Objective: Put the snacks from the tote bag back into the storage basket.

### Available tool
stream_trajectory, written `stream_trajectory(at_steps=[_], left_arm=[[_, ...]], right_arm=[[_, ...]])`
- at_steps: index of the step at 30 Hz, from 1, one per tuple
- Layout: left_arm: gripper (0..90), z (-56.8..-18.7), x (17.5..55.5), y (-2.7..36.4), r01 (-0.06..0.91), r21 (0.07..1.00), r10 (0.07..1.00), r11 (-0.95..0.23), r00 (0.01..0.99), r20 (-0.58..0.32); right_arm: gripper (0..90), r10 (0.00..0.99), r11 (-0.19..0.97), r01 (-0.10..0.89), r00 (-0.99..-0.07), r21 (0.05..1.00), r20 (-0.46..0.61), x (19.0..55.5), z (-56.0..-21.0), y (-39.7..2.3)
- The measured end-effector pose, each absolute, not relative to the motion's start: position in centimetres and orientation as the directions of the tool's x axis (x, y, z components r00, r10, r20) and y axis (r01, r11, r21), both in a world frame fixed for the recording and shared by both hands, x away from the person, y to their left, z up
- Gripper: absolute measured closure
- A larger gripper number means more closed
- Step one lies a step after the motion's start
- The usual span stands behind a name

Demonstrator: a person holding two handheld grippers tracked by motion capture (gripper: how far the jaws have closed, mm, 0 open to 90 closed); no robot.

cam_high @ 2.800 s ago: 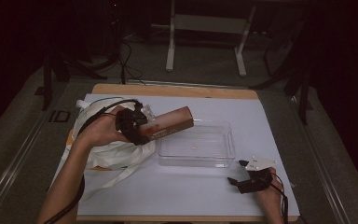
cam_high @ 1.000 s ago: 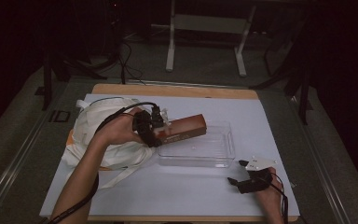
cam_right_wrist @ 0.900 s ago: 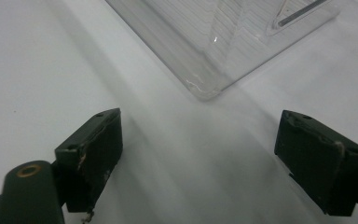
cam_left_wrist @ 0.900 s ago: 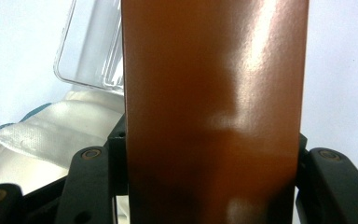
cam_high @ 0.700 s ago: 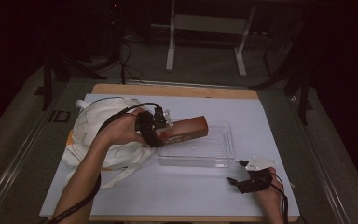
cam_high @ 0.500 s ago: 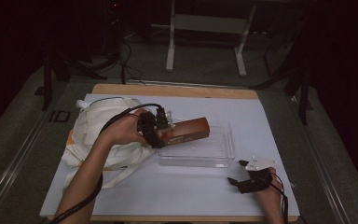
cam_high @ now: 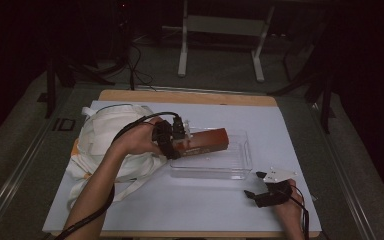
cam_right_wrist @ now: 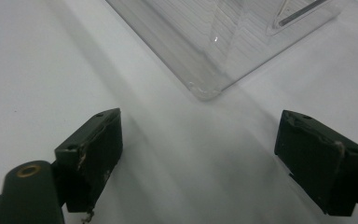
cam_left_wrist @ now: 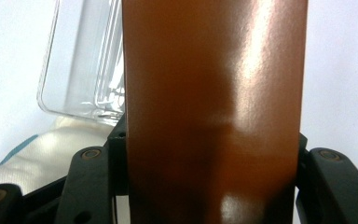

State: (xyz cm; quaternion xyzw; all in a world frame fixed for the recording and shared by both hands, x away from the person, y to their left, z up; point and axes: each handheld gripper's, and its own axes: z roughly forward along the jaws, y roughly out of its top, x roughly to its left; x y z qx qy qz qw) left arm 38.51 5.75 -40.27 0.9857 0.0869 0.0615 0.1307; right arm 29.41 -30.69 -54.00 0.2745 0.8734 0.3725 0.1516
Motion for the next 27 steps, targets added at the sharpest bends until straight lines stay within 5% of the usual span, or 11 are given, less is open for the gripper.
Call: stream_trajectory(at_steps=[27], left_arm=[[43.5, -41.4, 38.5, 4.6, 0.089, 0.256, 0.118, -0.962, 0.988, 0.099]], right_arm=[[15.2, 0.592, 0.572, 0.367, -0.804, 0.733, -0.059, 29.4, -54.0, -30.7]])
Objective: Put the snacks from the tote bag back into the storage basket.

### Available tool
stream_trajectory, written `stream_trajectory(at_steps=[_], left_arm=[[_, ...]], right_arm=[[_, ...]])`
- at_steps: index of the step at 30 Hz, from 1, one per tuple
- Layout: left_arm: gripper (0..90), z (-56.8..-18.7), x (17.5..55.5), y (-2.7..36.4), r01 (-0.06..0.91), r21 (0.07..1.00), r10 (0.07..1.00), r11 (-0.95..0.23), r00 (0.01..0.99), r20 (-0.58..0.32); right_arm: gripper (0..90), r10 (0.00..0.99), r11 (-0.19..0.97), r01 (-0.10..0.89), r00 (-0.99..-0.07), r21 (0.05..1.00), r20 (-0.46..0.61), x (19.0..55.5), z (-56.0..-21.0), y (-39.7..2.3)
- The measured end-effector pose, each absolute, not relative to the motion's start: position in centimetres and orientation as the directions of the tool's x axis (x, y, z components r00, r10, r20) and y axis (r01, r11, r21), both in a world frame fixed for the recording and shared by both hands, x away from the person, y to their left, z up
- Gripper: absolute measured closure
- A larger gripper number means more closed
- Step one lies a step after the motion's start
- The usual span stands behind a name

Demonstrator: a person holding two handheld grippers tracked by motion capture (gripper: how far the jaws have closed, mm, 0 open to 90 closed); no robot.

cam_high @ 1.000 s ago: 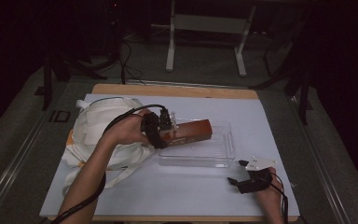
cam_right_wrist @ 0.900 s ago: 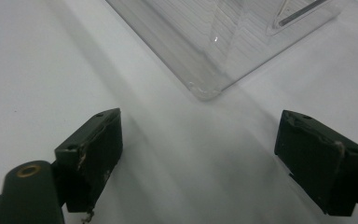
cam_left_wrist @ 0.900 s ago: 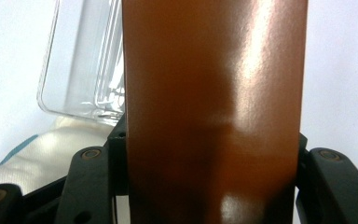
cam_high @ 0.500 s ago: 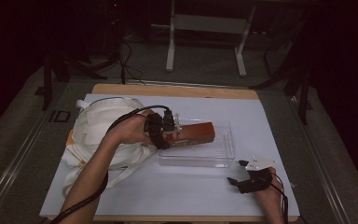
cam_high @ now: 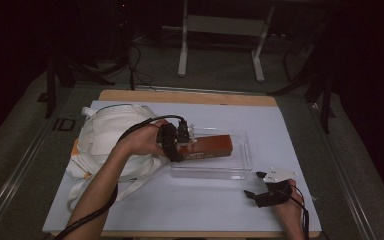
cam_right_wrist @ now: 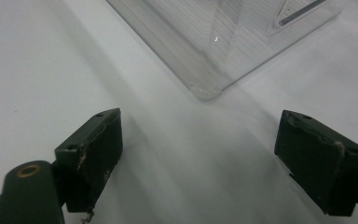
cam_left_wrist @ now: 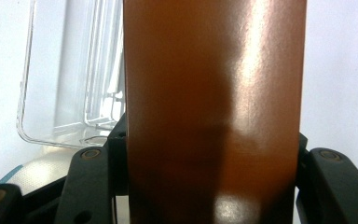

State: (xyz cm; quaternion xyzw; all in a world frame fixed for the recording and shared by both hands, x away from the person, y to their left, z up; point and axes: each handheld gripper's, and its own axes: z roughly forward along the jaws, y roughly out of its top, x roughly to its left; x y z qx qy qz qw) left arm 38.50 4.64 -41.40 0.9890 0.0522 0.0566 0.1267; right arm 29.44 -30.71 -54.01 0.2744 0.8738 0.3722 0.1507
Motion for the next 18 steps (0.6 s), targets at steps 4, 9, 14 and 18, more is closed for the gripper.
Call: stream_trajectory(at_steps=[4, 9, 14, 18], left_arm=[[43.5, -41.61, 38.37, 4.5, 0.083, 0.247, 0.109, -0.965, 0.989, 0.096], [43.3, -41.72, 38.29, 4.3, 0.071, 0.242, 0.097, -0.968, 0.991, 0.095], [43.1, -41.75, 38.3, 4.13, 0.068, 0.244, 0.094, -0.967, 0.991, 0.095], [43.1, -41.87, 38.27, 4.04, 0.062, 0.237, 0.084, -0.969, 0.993, 0.086]], right_arm=[[15.1, 0.591, 0.573, 0.367, -0.805, 0.733, -0.058, 29.46, -54.01, -30.72], [15.1, 0.592, 0.572, 0.368, -0.804, 0.733, -0.059, 29.45, -54.01, -30.71], [15.2, 0.592, 0.573, 0.367, -0.804, 0.733, -0.059, 29.44, -54.01, -30.71], [15.2, 0.591, 0.573, 0.367, -0.804, 0.733, -0.059, 29.44, -54.01, -30.71]])
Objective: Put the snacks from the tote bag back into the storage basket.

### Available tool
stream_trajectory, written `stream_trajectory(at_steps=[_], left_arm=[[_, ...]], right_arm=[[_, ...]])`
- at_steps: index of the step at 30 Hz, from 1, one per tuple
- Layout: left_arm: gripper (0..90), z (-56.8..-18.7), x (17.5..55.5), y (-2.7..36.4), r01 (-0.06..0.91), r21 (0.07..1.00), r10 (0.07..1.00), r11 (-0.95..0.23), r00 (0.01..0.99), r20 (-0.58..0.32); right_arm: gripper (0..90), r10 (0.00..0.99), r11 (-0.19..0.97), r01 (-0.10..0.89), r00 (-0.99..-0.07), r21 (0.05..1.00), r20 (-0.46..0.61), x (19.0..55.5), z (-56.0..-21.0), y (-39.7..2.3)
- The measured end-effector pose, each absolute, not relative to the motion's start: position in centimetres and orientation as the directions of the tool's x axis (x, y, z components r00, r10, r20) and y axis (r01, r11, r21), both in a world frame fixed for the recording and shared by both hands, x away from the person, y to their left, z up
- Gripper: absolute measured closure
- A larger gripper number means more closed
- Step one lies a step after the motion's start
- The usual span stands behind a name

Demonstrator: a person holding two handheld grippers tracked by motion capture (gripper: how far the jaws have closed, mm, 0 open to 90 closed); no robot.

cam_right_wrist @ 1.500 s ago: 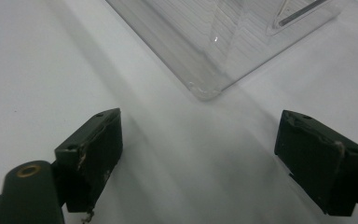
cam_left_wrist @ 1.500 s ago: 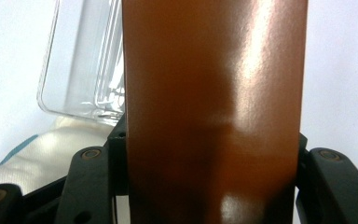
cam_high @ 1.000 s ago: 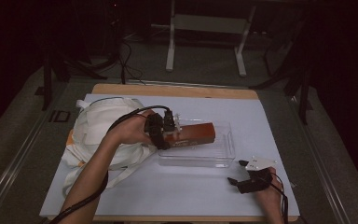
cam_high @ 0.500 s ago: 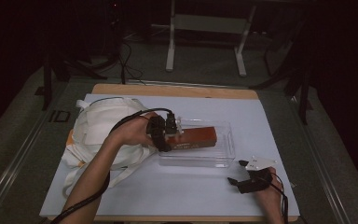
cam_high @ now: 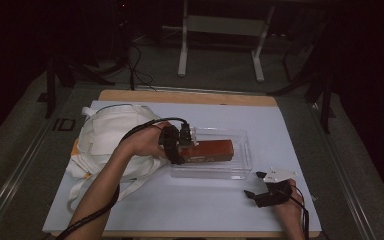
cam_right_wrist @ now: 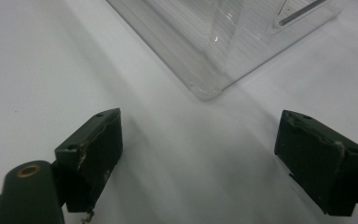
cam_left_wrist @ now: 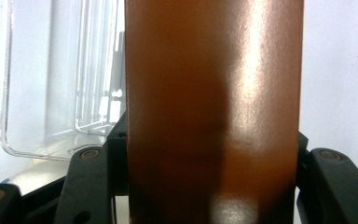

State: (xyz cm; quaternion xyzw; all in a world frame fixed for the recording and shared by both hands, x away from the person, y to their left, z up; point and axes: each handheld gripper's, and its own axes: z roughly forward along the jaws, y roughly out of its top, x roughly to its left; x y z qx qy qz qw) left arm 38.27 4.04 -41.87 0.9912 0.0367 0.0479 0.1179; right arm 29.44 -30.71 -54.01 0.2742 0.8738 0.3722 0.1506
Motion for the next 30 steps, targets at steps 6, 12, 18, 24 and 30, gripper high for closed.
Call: stream_trajectory(at_steps=[6, 12, 18, 24, 30], left_arm=[[43.2, -41.83, 38.39, 4.06, 0.069, 0.247, 0.087, -0.967, 0.994, 0.064], [43.1, -41.92, 38.48, 4.23, 0.064, 0.248, 0.079, -0.967, 0.996, 0.05], [43.1, -41.9, 38.7, 4.35, 0.072, 0.245, 0.086, -0.967, 0.995, 0.046], [42.9, -41.8, 38.85, 4.36, 0.067, 0.23, 0.08, -0.971, 0.996, 0.048], [42.8, -41.63, 38.82, 3.82, 0.051, 0.212, 0.065, -0.976, 0.996, 0.055]], right_arm=[[15.2, 0.591, 0.572, 0.367, -0.804, 0.734, -0.059, 29.43, -54.01, -30.7], [15.2, 0.592, 0.573, 0.365, -0.804, 0.734, -0.062, 29.42, -54.01, -30.7], [15.2, 0.591, 0.575, 0.362, -0.804, 0.734, -0.067, 29.39, -54.0, -30.69], [15.2, 0.591, 0.574, 0.363, -0.804, 0.734, -0.066, 29.39, -54.0, -30.69], [15.1, 0.592, 0.574, 0.363, -0.804, 0.734, -0.065, 29.39, -54.01, -30.69]])
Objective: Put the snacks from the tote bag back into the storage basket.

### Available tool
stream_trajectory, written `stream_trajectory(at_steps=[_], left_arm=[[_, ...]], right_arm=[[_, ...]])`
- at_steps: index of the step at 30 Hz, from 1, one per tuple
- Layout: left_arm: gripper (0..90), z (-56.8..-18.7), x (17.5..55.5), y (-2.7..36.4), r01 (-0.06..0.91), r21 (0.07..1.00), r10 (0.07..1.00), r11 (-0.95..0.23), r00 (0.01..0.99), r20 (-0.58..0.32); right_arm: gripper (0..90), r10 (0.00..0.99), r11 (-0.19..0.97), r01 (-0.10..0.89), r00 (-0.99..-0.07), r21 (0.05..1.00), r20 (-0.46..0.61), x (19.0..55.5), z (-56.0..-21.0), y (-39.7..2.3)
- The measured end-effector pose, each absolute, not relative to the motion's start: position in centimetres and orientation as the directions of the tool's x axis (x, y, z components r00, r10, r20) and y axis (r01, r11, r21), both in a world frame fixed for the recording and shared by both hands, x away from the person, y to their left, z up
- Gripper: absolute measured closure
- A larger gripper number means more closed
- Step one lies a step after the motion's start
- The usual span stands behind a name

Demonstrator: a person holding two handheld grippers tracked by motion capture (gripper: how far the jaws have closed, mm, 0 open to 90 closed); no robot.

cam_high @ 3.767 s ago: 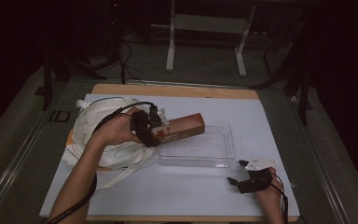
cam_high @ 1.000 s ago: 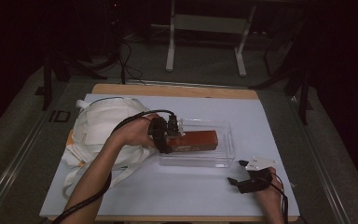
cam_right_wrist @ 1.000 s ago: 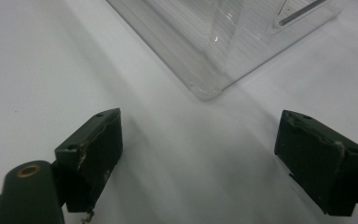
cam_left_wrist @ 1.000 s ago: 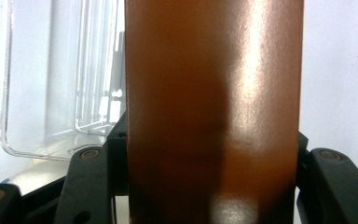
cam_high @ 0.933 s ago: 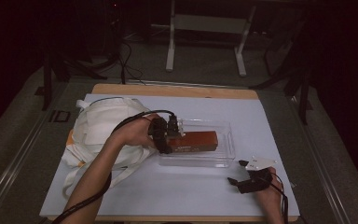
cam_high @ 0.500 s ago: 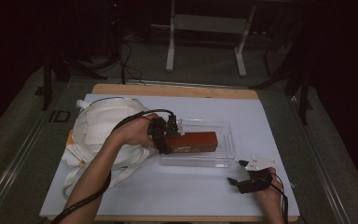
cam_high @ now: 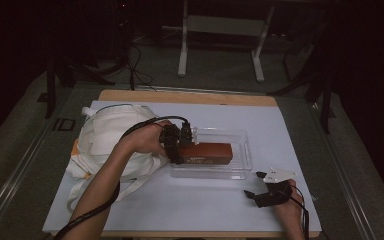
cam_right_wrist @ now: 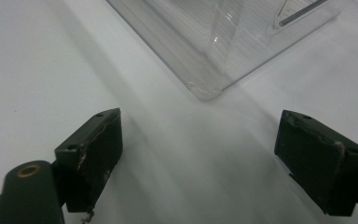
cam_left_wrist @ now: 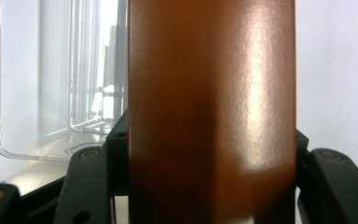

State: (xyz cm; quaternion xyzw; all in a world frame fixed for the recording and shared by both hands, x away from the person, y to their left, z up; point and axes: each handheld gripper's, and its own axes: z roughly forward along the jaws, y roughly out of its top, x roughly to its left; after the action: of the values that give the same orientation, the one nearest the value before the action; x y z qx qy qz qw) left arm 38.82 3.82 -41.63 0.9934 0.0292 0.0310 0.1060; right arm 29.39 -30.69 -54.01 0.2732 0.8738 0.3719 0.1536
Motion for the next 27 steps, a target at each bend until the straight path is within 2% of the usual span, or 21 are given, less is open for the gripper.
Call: stream_trajectory(at_steps=[8, 27], left_arm=[[42.4, -41.4, 38.8, 3.3, 0.036, 0.2, 0.048, -0.979, 0.997, 0.059], [42.6, -41.4, 38.7, 2.3, 0.008, 0.25, 0.011, -0.968, 1.0, 0.013]], right_arm=[[15.1, 0.592, 0.573, 0.364, -0.804, 0.734, -0.063, 29.4, -54.0, -30.7], [15.1, 0.591, 0.574, 0.363, -0.804, 0.734, -0.064, 29.4, -54.0, -30.7]])
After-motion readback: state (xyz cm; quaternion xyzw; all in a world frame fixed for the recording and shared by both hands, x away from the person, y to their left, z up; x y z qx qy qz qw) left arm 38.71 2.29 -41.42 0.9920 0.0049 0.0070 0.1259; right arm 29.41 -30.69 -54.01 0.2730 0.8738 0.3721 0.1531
